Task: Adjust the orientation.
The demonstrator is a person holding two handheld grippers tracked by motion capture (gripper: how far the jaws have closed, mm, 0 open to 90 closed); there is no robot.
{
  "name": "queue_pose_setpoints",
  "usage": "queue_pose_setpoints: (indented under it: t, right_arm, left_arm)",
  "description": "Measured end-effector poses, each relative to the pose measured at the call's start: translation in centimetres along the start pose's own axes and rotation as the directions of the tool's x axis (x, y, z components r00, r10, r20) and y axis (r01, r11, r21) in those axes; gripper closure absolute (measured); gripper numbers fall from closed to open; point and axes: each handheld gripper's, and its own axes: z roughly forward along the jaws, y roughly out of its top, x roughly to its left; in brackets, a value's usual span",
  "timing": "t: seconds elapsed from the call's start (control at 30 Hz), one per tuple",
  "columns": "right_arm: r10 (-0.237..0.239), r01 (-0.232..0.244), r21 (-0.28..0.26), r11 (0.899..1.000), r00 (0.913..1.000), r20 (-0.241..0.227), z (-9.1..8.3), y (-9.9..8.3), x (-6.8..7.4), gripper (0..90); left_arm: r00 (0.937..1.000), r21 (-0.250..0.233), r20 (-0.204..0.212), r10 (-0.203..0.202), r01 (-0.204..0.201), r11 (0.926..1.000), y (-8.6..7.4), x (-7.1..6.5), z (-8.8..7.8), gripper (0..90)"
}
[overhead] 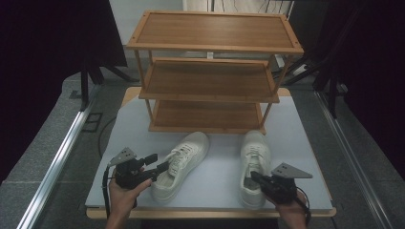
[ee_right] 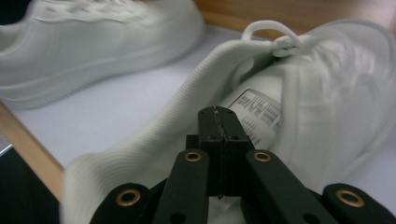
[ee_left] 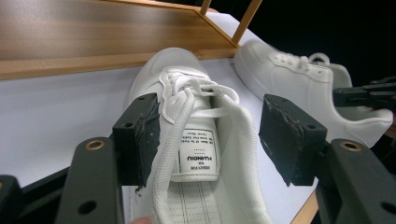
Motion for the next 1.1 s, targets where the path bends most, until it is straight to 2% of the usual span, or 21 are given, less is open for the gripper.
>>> queue_pose_setpoints:
  t: [0.03,0.07,0.1,0.13,0.2,0.23,0.27,0.3,0.33,0.37,0.4,0.43,0.47,0.5,0.53,0.6,0.67,0.73,0.87,0.93,1.1]
  right_arm:
    - [0.015,-0.015,0.006,1.000,0.9999,-0.001,-0.2,-0.3,-0.7,89.7]
    - [0.054,-0.054,0.001,0.999,0.9975,-0.045,-0.4,-0.6,-1.4,89.2]
    - [0.068,-0.069,-0.003,0.998,0.9957,-0.063,-0.5,-0.6,-1.6,89.1]
    - [0.064,-0.065,-0.008,0.998,0.9962,-0.059,-0.6,-0.5,-1.5,88.6]
    - [0.014,-0.014,-0.019,1.000,0.9999,0.002,-1.1,0.1,-0.6,88.1]
    - [0.001,0.000,-0.031,1.000,0.9999,0.012,-1.3,0.4,-0.1,88.2]
    - [-0.039,0.042,-0.072,0.997,0.9987,0.033,-2.2,1.3,1.3,88.7]
    - [-0.059,0.062,-0.092,0.994,0.9977,0.035,-2.6,1.6,2.0,89.0]
    - [-0.059,0.062,-0.092,0.994,0.9977,0.035,-2.6,1.6,2.0,89.0]
    - [-0.079,0.082,-0.107,0.991,0.9964,0.030,-2.8,1.9,2.8,89.3]
    - [-0.124,0.126,-0.112,0.986,0.9921,0.017,-2.6,2.1,4.5,89.5]
    - [-0.124,0.126,-0.112,0.986,0.9921,0.017,-2.6,2.1,4.5,89.5]
    - [-0.150,0.150,-0.092,0.984,0.9886,0.002,-2.1,2.1,5.5,89.5]
    - [-0.190,0.190,-0.050,0.981,0.9818,0.002,-1.1,1.8,6.6,89.6]
    - [-0.190,0.190,-0.050,0.981,0.9818,0.002,-1.1,1.8,6.6,89.6]
    - [-0.210,0.210,-0.006,0.978,0.9776,0.019,0.0,1.2,7.3,89.7]
    - [-0.201,0.200,0.026,0.979,0.9794,0.020,0.8,0.5,7.4,89.8]
    - [-0.194,0.194,0.029,0.981,0.9809,0.015,1.0,0.1,7.3,89.8]
    - [-0.208,0.206,0.051,0.977,0.9778,0.027,0.9,-0.2,7.5,89.9]
    - [-0.208,0.206,0.056,0.977,0.9777,0.030,0.6,-0.4,7.4,89.9]
    - [-0.176,0.174,0.058,0.983,0.9838,0.036,-0.9,-1.1,6.4,89.9]
  left_arm:
    - [1.0000,0.002,0.003,0.000,0.000,1.0000,0.0,0.0,0.0,38.2]
    - [1.0000,0.002,0.005,0.000,0.000,1.0000,0.0,0.0,0.0,38.2]
    - [1.0000,0.003,0.006,0.001,-0.001,1.0000,0.0,0.0,0.0,38.2]
    - [1.0000,0.005,0.007,0.002,-0.002,1.0000,0.0,0.0,0.0,38.3]
    - [0.9999,0.007,0.011,0.001,-0.001,1.0000,0.0,0.0,0.1,38.3]
    - [0.9999,0.007,0.012,-0.001,0.000,1.0000,0.0,0.0,0.1,38.3]
    - [0.9999,0.006,0.014,-0.002,0.002,1.0000,0.0,0.0,0.1,38.3]
    - [0.9999,0.006,0.015,-0.002,0.002,1.0000,0.0,0.0,0.1,38.3]
    - [0.9999,0.006,0.017,-0.003,0.003,1.0000,0.0,0.0,0.2,38.3]
    - [0.9998,0.009,0.019,-0.004,0.004,1.0000,0.0,0.0,0.2,38.3]
    - [0.9998,0.012,0.020,-0.004,0.003,0.9999,-0.1,0.0,0.3,38.3]
    - [0.9998,0.019,0.022,-0.003,0.002,0.9998,-0.1,-0.1,0.5,38.3]
    - [0.9997,0.023,0.023,-0.002,0.001,0.9997,-0.2,-0.1,0.6,38.3]
    - [0.9997,0.027,0.026,-0.002,0.001,0.9996,-0.2,-0.1,0.6,38.2]
    - [0.9997,0.029,0.025,-0.001,0.000,0.9996,-0.2,-0.2,0.7,38.2]
    - [0.9997,0.028,0.025,-0.003,0.003,0.9996,-0.2,-0.2,0.7,38.2]
    - [0.9997,0.027,0.023,-0.002,0.001,0.9996,-0.2,-0.2,0.6,38.2]
    - [0.9998,0.026,0.020,-0.006,0.005,0.9996,-0.2,0.0,0.6,38.2]
    - [0.9997,0.031,0.021,-0.013,0.012,0.9994,-0.3,0.1,0.6,38.2]
    - [0.9997,0.026,0.021,-0.016,0.015,0.9995,-0.2,0.2,0.5,38.2]
    - [0.9995,0.014,0.021,-0.024,0.024,0.9996,-0.1,0.4,0.1,38.3]
